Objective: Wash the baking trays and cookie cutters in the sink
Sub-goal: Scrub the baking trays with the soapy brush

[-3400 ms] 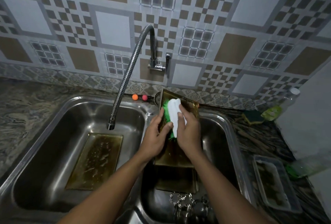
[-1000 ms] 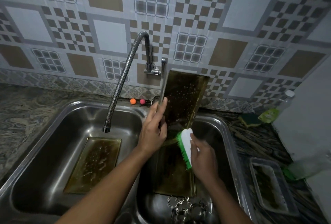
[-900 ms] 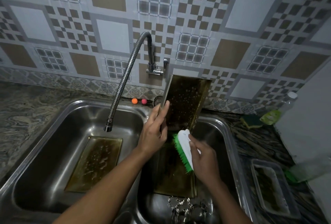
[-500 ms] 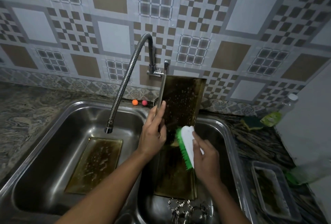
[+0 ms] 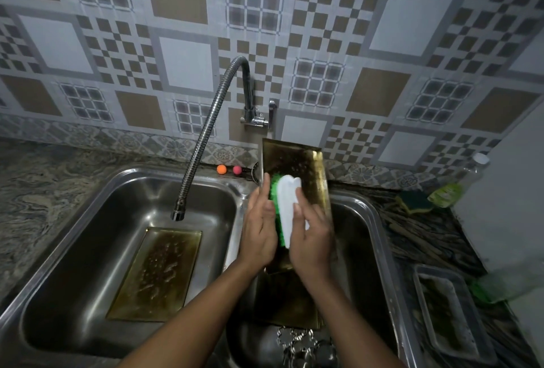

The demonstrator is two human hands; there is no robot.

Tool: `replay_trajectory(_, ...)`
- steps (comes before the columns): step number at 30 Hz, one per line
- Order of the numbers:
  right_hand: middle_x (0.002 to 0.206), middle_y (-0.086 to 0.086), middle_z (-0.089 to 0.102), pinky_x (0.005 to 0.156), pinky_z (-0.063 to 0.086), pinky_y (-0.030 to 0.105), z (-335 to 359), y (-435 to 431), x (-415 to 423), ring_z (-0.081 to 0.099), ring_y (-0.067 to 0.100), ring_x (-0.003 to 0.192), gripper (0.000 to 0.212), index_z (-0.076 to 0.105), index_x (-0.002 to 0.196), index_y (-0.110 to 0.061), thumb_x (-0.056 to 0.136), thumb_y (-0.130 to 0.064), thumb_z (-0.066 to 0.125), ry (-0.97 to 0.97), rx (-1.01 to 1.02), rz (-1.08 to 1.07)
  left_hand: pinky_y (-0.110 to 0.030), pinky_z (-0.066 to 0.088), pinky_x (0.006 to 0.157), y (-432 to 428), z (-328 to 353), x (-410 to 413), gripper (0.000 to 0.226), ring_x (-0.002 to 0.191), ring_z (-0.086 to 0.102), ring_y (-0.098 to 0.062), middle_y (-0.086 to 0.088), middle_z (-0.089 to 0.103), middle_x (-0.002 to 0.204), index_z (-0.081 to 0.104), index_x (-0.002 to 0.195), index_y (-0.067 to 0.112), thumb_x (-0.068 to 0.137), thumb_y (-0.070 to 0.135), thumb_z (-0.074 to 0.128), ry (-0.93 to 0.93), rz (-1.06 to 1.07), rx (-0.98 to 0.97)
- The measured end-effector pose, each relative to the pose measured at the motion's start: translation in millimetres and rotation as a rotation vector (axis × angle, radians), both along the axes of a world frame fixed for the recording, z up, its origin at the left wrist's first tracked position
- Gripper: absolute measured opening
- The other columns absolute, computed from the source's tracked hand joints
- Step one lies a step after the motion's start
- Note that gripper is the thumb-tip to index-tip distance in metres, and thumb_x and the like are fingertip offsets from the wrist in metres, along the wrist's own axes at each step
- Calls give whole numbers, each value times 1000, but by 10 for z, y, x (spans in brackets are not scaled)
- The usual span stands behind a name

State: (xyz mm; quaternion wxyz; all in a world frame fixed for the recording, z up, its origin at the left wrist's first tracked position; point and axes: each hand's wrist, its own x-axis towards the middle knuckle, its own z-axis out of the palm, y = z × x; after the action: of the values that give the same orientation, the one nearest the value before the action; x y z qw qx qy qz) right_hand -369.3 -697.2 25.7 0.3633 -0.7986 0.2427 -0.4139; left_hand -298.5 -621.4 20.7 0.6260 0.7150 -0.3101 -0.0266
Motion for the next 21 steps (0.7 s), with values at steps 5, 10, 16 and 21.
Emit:
replay_trajectory(5,92,-9,61,76,53,33,-78,152,-140,61,4,87,40,60,132,-25,97,-39,46,85,24,241,-25,22,116,2,43,104,105,145,27,-15,-9,30,157,15,154,30,71,94,4,177,92,-9)
replay_trajectory(10,80,-20,43,59,48,32,-110,1,-387,52,3,70,37,55,133,-37,97,-36,48,224,-207,308,-36,28,116,75,4,80,108,143,32,-16,-5,34,156,18,153,30,68,96,7,242,109,4)
replay_trajectory(16,94,-9,58,61,48,20,-226,-325,-548,57,5,80,35,56,133,-35,98,-30,52,263,-76,81,-44,40,111,93,-112,55,64,131,45,-12,5,45,138,18,150,45,97,36,52,191,86,65)
replay_trajectory(21,115,3,68,83,50,28,-133,-659,-288,63,18,104,33,61,130,-23,99,-27,52,204,123,-124,-23,35,112,115,-119,3,71,130,40,4,19,41,136,19,155,32,97,6,50,111,-57,135)
